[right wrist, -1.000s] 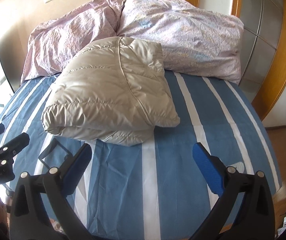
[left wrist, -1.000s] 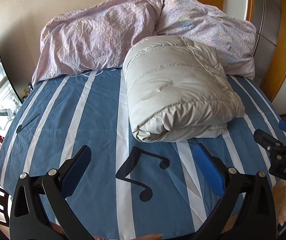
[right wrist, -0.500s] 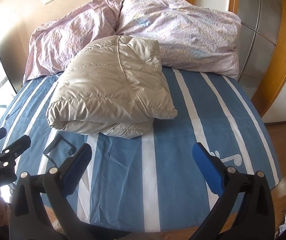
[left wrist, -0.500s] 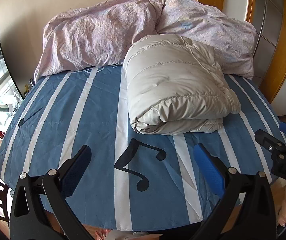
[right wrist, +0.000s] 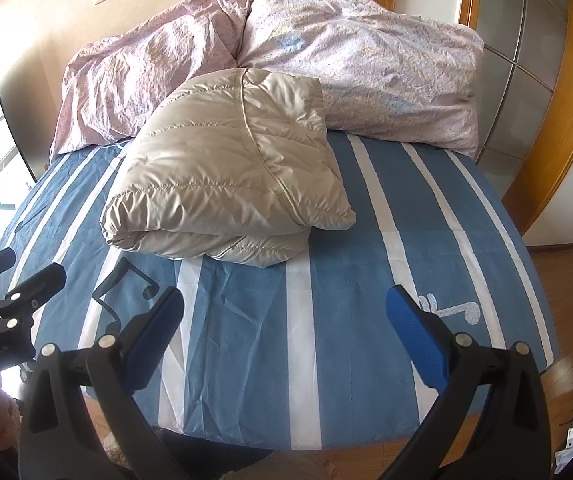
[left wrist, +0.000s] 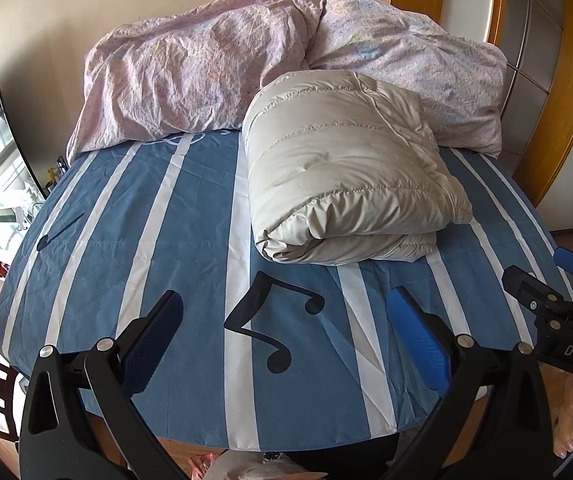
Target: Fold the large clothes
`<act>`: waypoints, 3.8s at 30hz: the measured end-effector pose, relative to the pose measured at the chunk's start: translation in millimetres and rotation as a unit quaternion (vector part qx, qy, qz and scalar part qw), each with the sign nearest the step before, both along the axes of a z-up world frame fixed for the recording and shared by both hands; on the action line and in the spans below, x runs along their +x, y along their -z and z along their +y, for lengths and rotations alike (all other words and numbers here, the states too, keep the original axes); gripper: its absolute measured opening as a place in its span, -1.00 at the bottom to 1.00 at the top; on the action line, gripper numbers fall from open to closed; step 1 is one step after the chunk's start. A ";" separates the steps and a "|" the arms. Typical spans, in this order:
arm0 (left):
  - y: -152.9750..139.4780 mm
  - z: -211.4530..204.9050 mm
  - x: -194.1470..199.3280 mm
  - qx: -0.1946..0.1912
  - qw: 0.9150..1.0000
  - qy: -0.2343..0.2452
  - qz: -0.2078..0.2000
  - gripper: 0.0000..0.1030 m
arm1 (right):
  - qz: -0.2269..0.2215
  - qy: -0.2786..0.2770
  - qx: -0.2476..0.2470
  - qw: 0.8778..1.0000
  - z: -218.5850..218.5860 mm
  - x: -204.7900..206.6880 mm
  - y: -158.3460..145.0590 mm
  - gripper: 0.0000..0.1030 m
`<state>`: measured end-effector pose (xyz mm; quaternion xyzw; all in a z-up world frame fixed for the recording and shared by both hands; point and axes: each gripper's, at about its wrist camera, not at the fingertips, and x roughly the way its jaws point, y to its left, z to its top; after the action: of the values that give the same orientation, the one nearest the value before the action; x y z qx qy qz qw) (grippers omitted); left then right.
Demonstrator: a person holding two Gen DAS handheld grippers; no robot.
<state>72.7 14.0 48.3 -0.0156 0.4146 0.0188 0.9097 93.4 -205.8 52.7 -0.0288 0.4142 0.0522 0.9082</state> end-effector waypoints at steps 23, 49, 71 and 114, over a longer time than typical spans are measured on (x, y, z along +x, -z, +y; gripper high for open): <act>-0.1 -1.7 -3.5 0.002 1.000 0.000 0.000 0.97 | -0.001 -0.001 -0.004 1.000 1.0 -4.2 -2.3 0.96; 3.9 1.6 0.8 -0.019 1.000 0.013 0.009 0.97 | 0.003 0.002 -0.004 1.000 -1.0 -1.0 0.4 0.96; 4.5 3.1 1.5 -0.022 1.000 0.015 0.011 0.97 | 0.004 0.003 -0.004 1.000 -1.0 0.4 2.1 0.96; 5.1 2.4 2.8 -0.021 1.000 0.015 0.011 0.97 | 0.005 -0.001 -0.003 1.000 1.0 2.4 7.6 0.96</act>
<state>75.4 16.3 43.2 -0.0285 0.4253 -0.0036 0.9046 95.8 -204.8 45.2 -0.0322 0.4187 0.0523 0.9061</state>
